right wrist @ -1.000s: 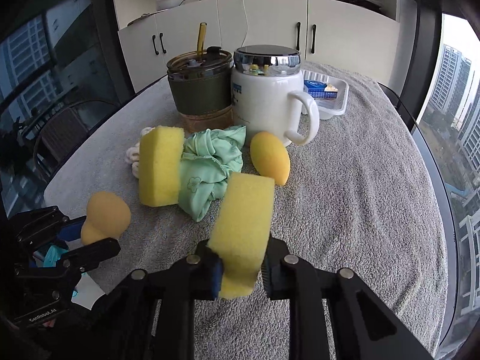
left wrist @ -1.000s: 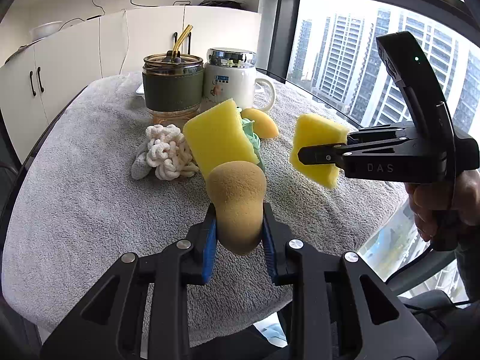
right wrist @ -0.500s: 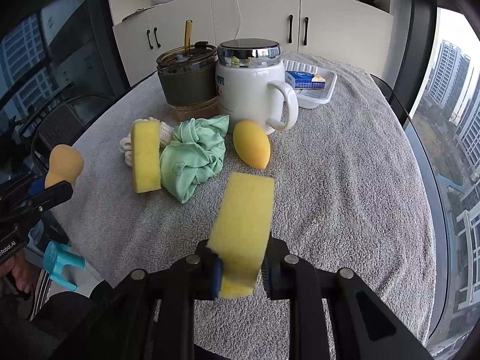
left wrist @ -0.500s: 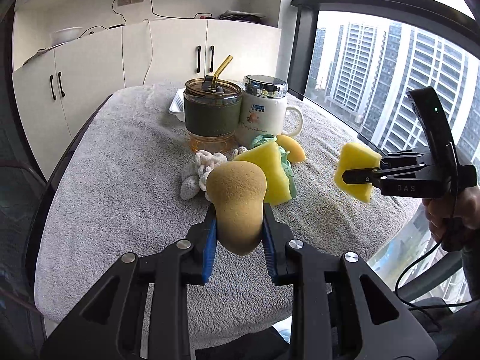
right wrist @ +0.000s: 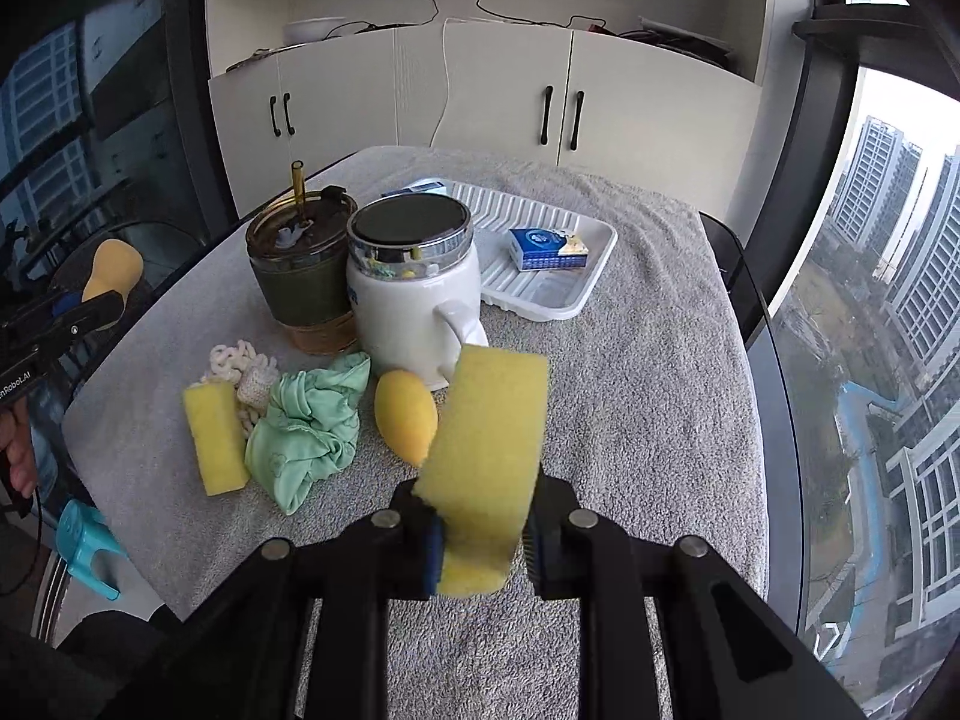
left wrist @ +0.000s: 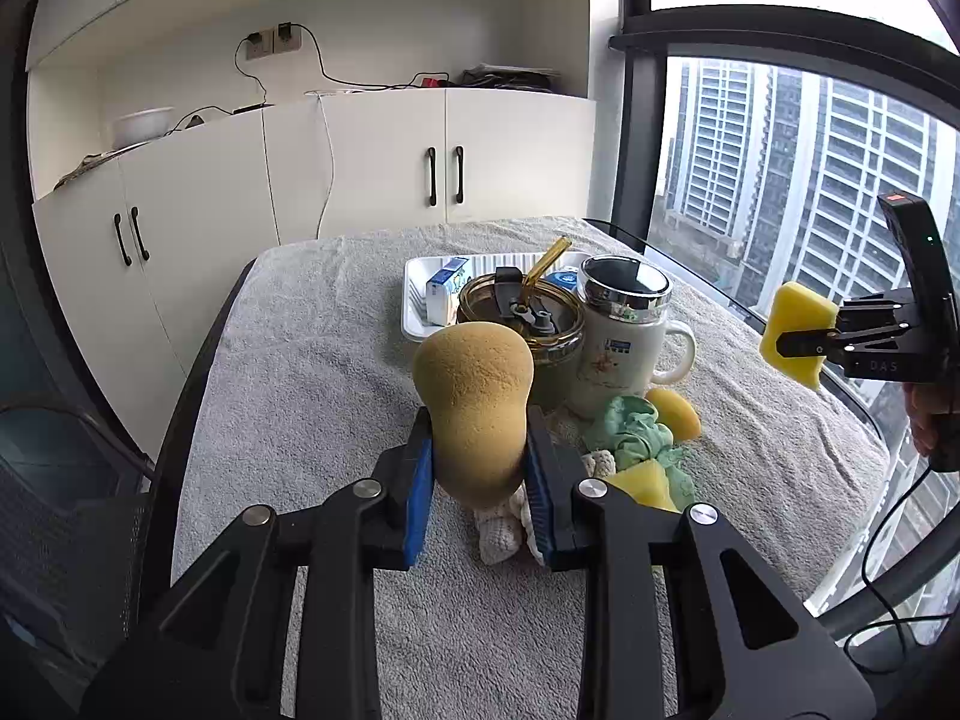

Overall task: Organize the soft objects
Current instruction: 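Carry the tan sponge with the left tool while the right carries the yellow sponge toward the tray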

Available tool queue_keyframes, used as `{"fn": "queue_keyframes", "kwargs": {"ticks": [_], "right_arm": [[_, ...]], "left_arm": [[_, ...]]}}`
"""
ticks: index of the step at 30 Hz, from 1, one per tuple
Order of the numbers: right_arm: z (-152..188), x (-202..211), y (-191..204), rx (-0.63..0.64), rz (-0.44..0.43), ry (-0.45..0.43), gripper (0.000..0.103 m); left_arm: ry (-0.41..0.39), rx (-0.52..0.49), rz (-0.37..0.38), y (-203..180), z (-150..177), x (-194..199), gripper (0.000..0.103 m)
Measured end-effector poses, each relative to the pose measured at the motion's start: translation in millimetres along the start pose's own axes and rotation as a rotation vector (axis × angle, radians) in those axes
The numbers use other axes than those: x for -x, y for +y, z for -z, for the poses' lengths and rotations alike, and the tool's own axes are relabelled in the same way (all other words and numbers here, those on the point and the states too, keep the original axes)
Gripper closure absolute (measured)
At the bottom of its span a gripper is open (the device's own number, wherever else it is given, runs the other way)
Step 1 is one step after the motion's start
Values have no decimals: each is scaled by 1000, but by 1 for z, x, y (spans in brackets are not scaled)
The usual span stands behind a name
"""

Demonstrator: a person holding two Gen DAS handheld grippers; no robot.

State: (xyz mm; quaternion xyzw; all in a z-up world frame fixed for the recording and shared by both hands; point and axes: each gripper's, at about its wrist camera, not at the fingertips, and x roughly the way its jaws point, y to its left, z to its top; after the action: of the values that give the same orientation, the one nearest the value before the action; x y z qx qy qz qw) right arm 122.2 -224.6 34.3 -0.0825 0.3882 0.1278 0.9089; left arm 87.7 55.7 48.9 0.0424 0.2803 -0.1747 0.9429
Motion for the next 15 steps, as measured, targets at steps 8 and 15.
{"fn": "queue_keyframes", "kwargs": {"ticks": [8, 15], "right_arm": [[-64, -24, -31, 52, 19, -26, 80], [-132, -71, -44, 128, -20, 11, 80]], "left_arm": [[-7, -71, -4, 34, -69, -57, 78], [52, -143, 64, 44, -132, -140, 77]]}}
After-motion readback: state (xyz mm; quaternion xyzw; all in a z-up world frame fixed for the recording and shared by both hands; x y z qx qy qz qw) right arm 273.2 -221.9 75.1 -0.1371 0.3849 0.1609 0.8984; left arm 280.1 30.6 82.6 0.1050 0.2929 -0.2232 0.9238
